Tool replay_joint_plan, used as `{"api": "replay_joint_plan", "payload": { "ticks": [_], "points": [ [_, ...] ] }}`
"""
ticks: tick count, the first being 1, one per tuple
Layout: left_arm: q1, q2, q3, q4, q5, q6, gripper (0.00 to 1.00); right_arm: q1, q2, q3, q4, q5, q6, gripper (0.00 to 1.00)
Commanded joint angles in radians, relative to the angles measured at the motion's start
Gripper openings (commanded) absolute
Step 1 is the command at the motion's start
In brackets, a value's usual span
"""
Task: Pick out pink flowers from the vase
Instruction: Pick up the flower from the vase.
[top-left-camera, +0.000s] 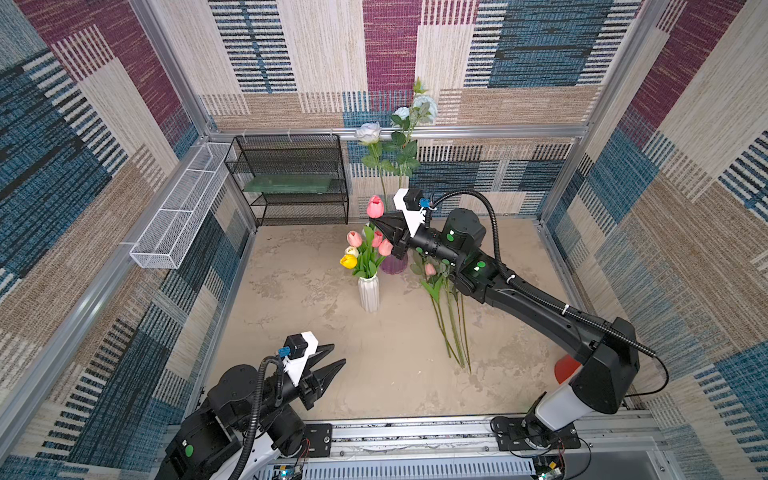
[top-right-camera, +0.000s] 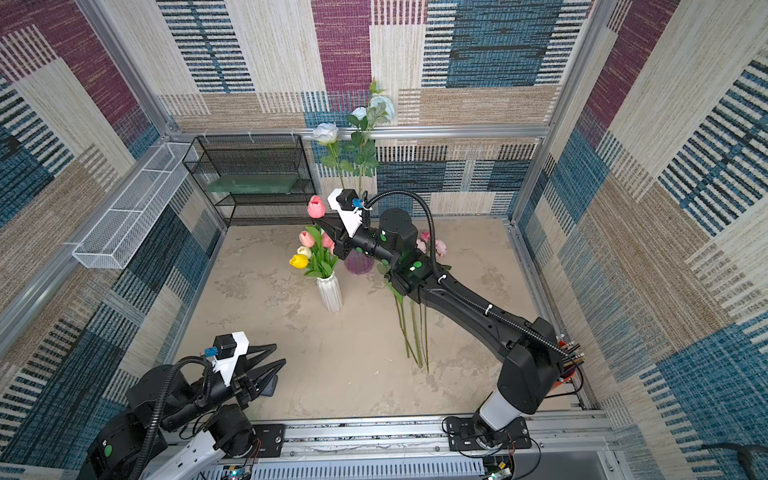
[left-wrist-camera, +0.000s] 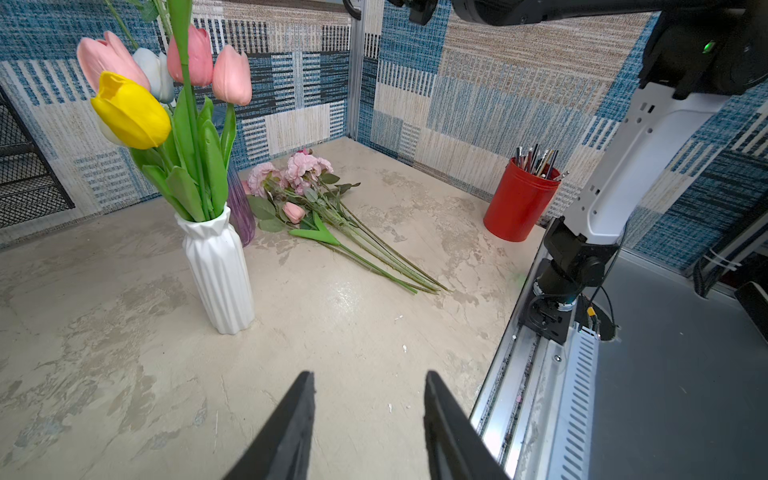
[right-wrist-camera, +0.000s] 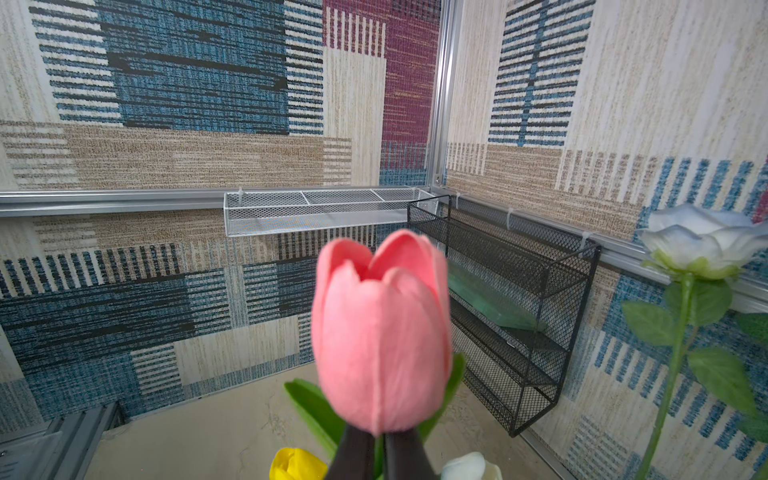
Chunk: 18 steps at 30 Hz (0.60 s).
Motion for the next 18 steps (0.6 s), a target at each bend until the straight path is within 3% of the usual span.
{"api": "replay_joint_plan", "payload": {
  "ticks": [1,11,18],
  "points": [
    [0.001,-0.005,0.004,0.010,0.001,0.011,0.45,0.001,-0.019,0.026,-0.018,-0.022,-0.015,0.05],
    [0.001,0.000,0.022,0.019,-0.057,0.030,0.46,0.024,-0.106,0.147,-0.122,-0.079,0.000,0.06],
    [0.001,0.071,0.086,0.061,-0.054,0.113,0.46,0.086,-0.207,0.129,-0.153,-0.066,-0.016,0.06]
  ]
}}
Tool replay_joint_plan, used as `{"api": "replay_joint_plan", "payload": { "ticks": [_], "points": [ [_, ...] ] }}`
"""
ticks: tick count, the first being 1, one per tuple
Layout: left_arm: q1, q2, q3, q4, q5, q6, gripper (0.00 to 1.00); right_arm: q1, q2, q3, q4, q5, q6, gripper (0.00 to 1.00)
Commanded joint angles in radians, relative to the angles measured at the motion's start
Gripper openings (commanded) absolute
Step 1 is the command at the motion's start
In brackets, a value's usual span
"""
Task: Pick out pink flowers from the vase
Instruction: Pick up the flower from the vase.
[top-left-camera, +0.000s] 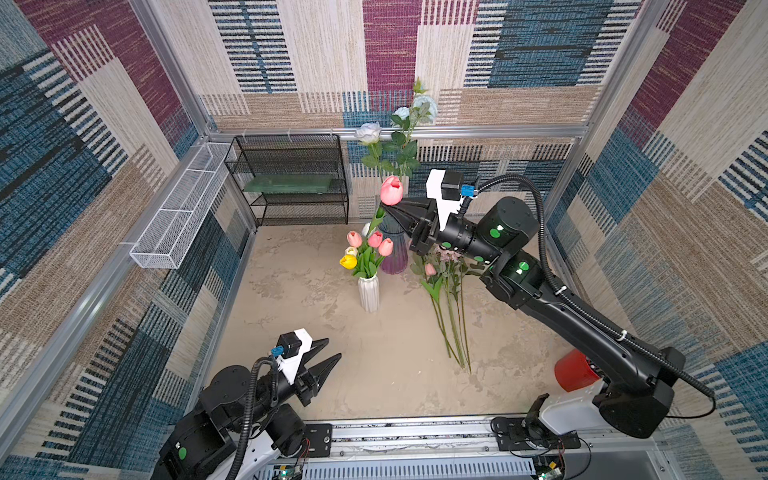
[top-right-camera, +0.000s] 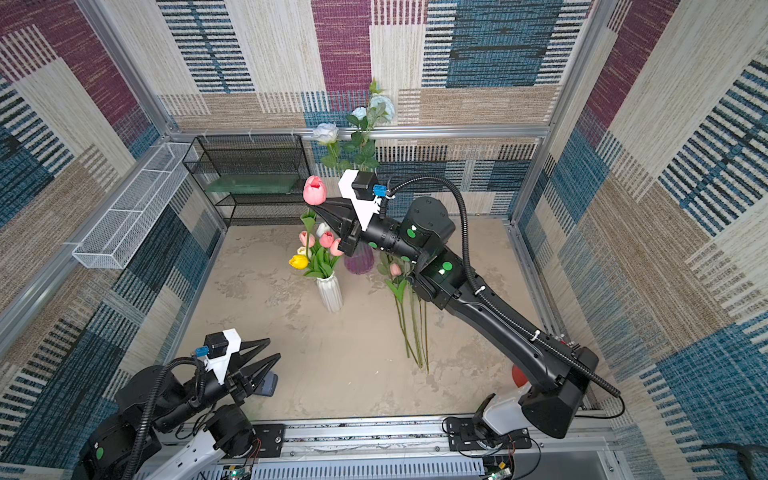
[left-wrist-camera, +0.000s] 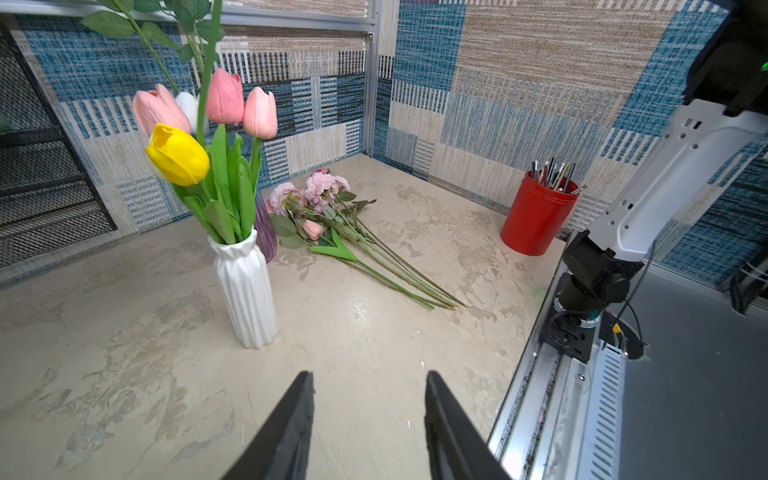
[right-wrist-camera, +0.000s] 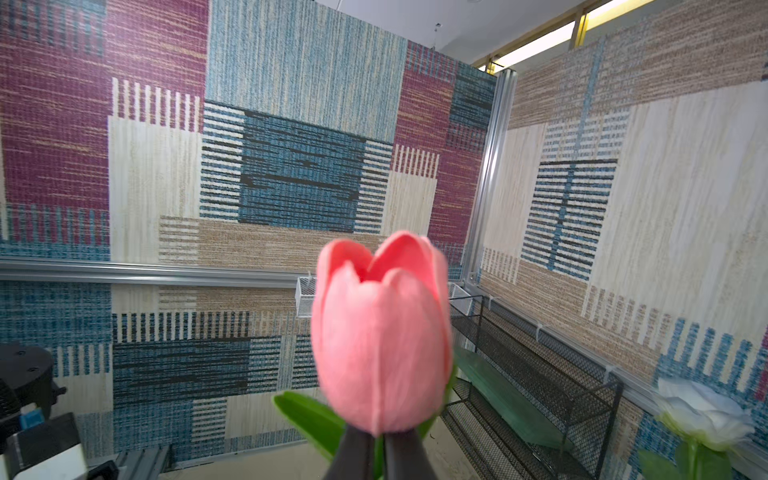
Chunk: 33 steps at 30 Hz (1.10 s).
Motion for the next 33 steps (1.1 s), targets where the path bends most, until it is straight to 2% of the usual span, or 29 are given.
{"api": "replay_joint_plan", "payload": {
  "ticks": [1,8,14,22,31,33],
  "points": [
    [0.001,0.058,0.037,0.054,0.008,0.077,0.47,0.022,-0.046,-0.021,-0.025,0.001,-0.008,0.06],
    [0.001,0.224,0.096,0.127,0.050,0.170,0.61,0.064,-0.169,-0.155,-0.039,-0.004,-0.016,0.06],
    [0.001,0.339,0.084,0.223,0.111,0.237,0.62,0.073,-0.288,-0.302,-0.023,-0.049,-0.015,0.06],
    [0.001,0.461,0.081,0.310,0.327,0.285,0.58,0.081,-0.413,-0.418,-0.025,-0.094,0.002,0.07],
    [0.001,0.548,0.101,0.349,0.415,0.305,0.49,0.087,-0.497,-0.500,-0.017,-0.136,0.040,0.07],
    [0.002,0.566,0.103,0.348,0.427,0.304,0.42,0.090,-0.511,-0.519,-0.004,-0.140,0.047,0.07]
  ]
}}
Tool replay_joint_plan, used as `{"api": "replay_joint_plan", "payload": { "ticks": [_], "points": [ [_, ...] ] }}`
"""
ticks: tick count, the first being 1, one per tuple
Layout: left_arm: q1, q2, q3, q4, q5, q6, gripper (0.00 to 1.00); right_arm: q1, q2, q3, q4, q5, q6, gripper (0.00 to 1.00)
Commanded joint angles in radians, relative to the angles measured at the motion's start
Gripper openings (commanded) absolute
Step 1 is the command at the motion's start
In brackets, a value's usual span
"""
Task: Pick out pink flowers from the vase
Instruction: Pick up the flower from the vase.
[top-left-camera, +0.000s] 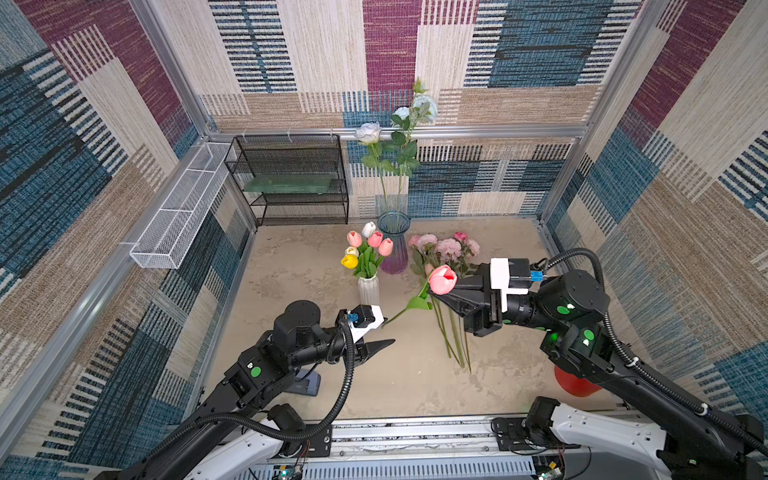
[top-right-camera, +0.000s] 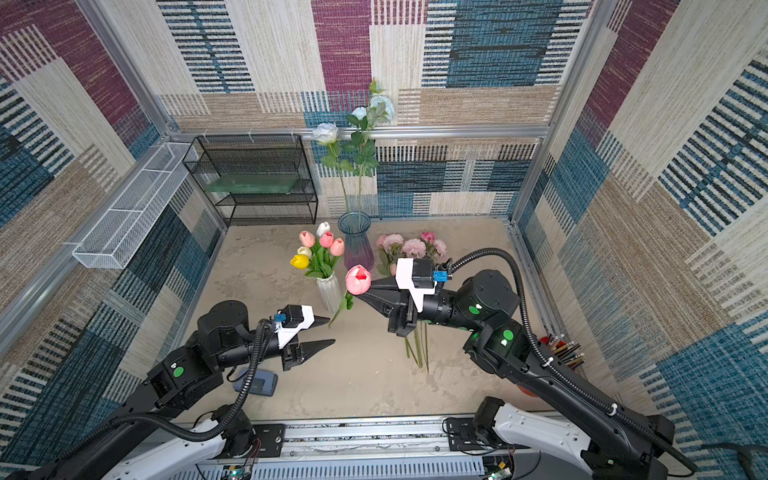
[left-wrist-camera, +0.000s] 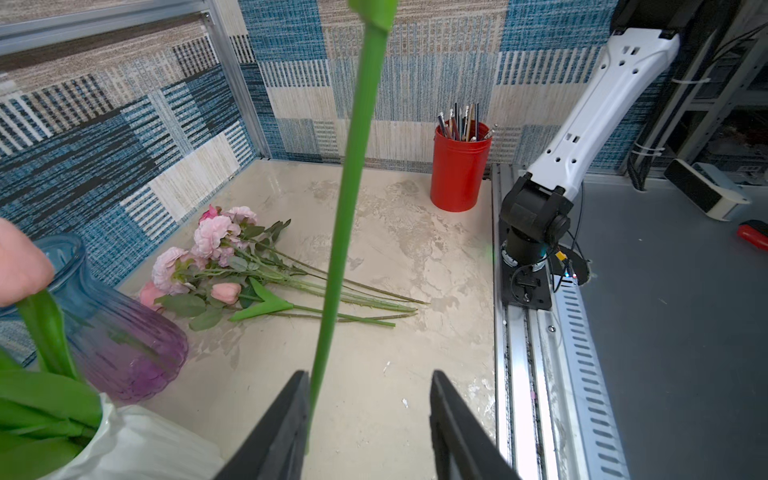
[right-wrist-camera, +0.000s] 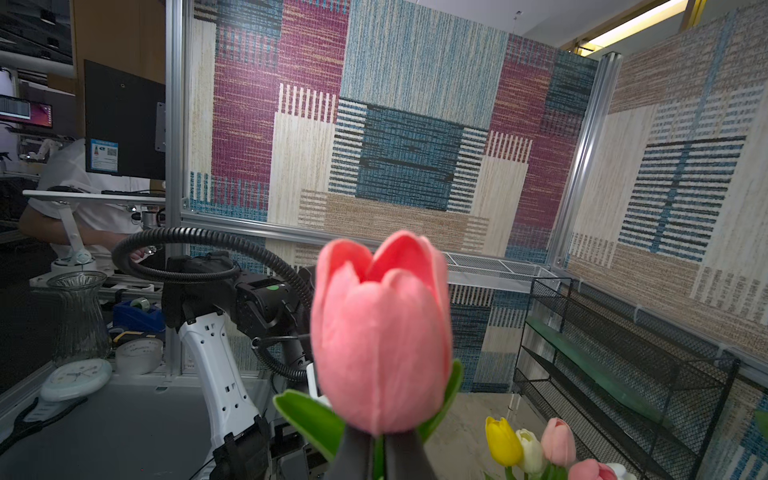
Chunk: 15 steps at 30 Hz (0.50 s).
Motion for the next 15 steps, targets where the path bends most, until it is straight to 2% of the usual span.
{"api": "replay_joint_plan", "payload": {
  "ticks": [1,3,4,9,13,15],
  "points": [
    [0.001,0.021,0.007,0.040,0.066,0.019,0.35,0.006,-0.018,-0.021,0.028,-0.019,0.027,0.07],
    [0.001,0.027,0.006,0.046,0.082,0.017,0.16,0.008,-0.030,-0.032,0.030,-0.008,0.028,0.07],
    [0.001,0.030,0.004,0.047,0.089,0.014,0.12,0.008,-0.032,-0.038,0.033,-0.003,0.031,0.06],
    [0.001,0.028,-0.006,0.066,0.093,0.000,0.01,0.009,-0.046,-0.051,0.049,0.004,0.043,0.06],
    [0.001,0.023,-0.022,0.087,0.105,-0.014,0.00,0.010,-0.050,-0.056,0.039,0.013,0.043,0.06],
    [0.001,0.023,-0.028,0.091,0.112,-0.023,0.00,0.011,-0.050,-0.057,0.037,0.014,0.044,0.09]
  ]
}}
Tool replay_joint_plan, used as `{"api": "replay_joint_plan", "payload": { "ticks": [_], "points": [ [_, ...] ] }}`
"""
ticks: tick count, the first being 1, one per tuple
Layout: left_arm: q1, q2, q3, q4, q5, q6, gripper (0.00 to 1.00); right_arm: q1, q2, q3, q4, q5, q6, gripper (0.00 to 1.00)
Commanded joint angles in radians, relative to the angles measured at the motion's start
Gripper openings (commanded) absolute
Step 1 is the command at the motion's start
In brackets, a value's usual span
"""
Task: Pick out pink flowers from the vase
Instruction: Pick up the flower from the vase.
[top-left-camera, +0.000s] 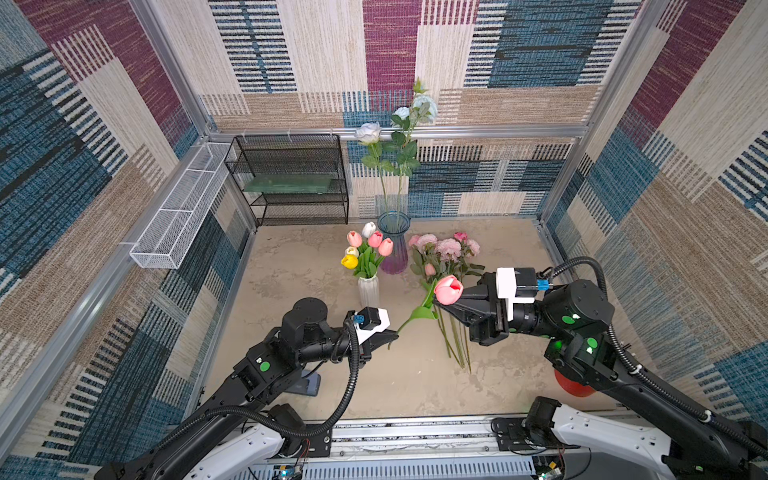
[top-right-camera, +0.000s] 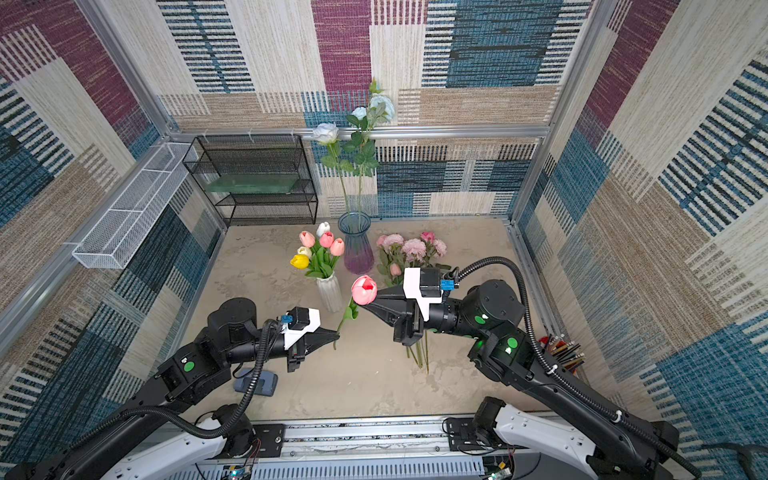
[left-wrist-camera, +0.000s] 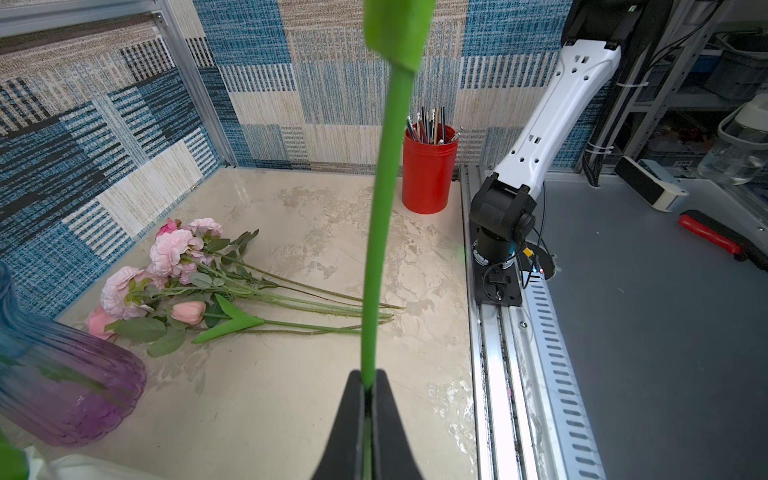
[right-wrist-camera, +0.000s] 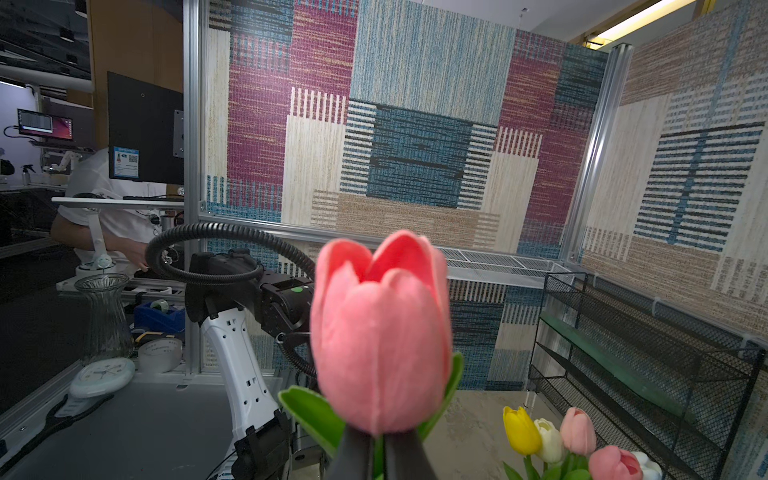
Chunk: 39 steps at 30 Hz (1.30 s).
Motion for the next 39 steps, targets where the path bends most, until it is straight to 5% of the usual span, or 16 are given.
{"api": "replay_joint_plan", "payload": {
  "ticks": [1,8,12,23,39],
  "points": [
    [0.001,-0.007,-0.008,0.051,0.036,-0.029,0.00,0.001,-0.005,-0.002,0.012,0.018,0.009,0.16],
    [0.001,-0.043,-0.080,0.165,0.022,-0.220,0.00,0.007,-0.040,-0.017,-0.060,0.148,-0.039,0.49],
    [0.001,-0.076,-0.156,0.281,0.021,-0.357,0.00,0.007,-0.089,-0.059,-0.097,0.193,-0.076,0.58],
    [-0.002,-0.154,-0.260,0.483,0.124,-0.450,0.00,0.015,-0.029,-0.225,0.033,-0.012,0.118,0.56],
    [-0.005,-0.173,-0.273,0.475,0.138,-0.432,0.00,0.099,0.148,-0.217,0.111,-0.006,0.160,0.51]
  ]
}}
